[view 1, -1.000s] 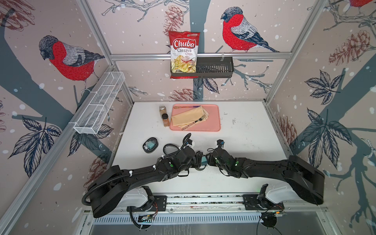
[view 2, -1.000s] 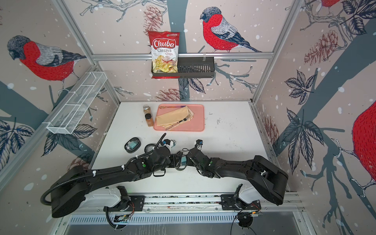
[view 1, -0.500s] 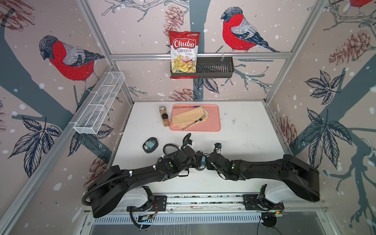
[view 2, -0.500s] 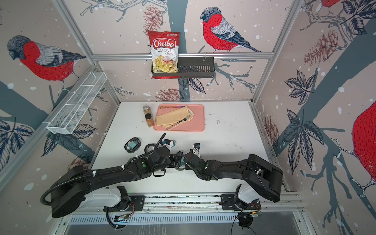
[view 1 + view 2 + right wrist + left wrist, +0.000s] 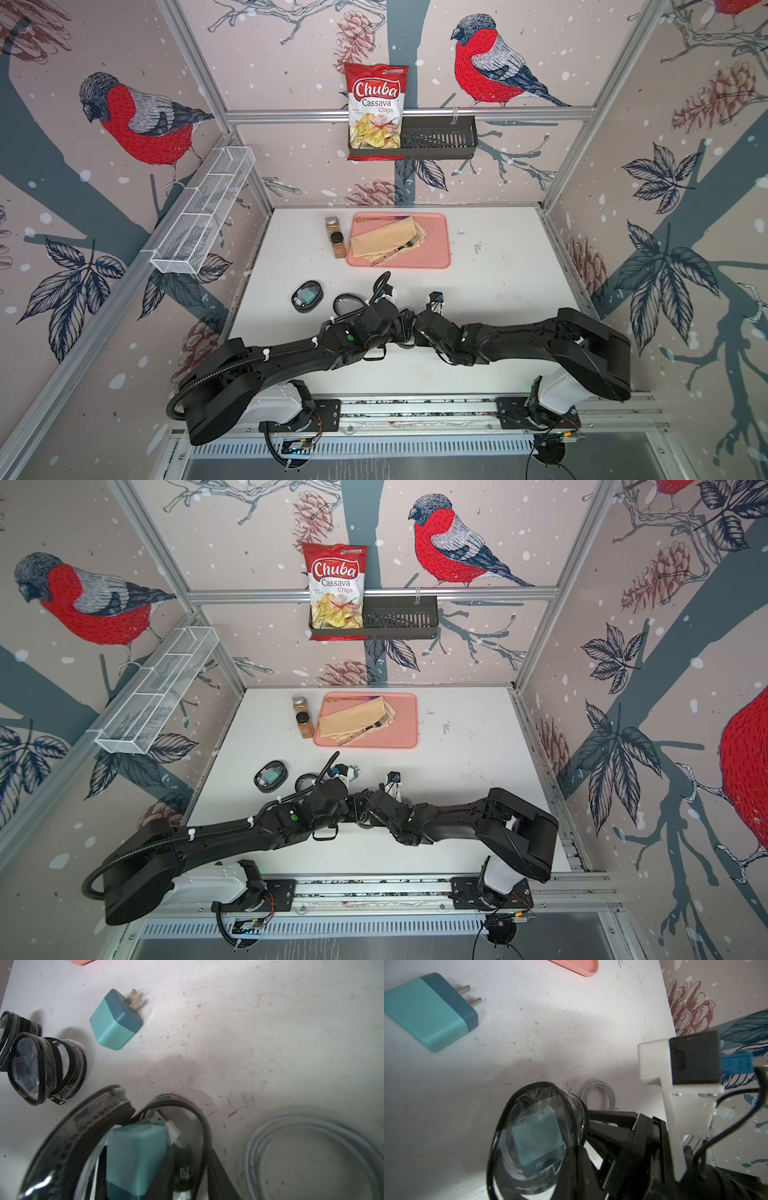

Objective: Pack away charging kits
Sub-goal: Close the storage bag at the center of the board.

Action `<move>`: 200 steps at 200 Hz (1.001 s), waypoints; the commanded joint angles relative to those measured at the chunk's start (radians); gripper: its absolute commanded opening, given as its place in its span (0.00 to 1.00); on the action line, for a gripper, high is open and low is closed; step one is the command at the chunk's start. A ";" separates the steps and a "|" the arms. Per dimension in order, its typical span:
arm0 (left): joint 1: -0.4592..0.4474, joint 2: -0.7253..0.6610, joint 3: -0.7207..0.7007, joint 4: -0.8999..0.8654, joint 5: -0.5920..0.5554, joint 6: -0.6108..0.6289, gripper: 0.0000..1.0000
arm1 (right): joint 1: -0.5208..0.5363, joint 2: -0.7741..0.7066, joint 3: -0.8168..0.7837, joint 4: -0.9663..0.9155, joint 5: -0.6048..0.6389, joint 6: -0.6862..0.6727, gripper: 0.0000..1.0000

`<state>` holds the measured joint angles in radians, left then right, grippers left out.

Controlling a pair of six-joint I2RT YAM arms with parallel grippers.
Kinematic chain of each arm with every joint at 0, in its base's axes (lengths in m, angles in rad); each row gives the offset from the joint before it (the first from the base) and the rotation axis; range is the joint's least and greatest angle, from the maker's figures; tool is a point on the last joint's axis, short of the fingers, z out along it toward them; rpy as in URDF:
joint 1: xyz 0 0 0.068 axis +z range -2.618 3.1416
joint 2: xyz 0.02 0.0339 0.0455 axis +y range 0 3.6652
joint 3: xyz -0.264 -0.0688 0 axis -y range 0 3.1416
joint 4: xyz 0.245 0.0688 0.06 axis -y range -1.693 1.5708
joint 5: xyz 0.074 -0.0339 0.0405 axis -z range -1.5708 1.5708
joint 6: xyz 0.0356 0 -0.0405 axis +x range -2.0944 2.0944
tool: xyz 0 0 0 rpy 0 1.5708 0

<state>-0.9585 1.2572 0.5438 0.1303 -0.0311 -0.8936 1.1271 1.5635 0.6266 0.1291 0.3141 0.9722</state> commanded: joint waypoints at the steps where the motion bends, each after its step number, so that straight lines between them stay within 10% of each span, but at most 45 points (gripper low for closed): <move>1: 0.000 -0.024 0.012 -0.003 -0.033 -0.001 0.14 | -0.017 -0.043 -0.031 -0.027 0.025 0.017 0.28; 70: 0.000 -0.331 -0.040 -0.151 -0.229 -0.003 0.96 | -0.051 -0.231 -0.114 -0.047 0.045 0.003 0.49; 155: 0.022 -0.565 -0.169 -0.264 -0.377 -0.007 0.96 | 0.010 -0.180 -0.009 -0.040 0.052 -0.029 0.61; 200: 0.032 -0.435 -0.119 -0.266 -0.337 -0.013 0.96 | 0.006 -0.077 0.008 -0.052 0.055 0.007 0.33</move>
<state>-0.9314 0.7727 0.3973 -0.1265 -0.3756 -0.9085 1.1328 1.4597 0.6338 0.0883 0.3519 0.9649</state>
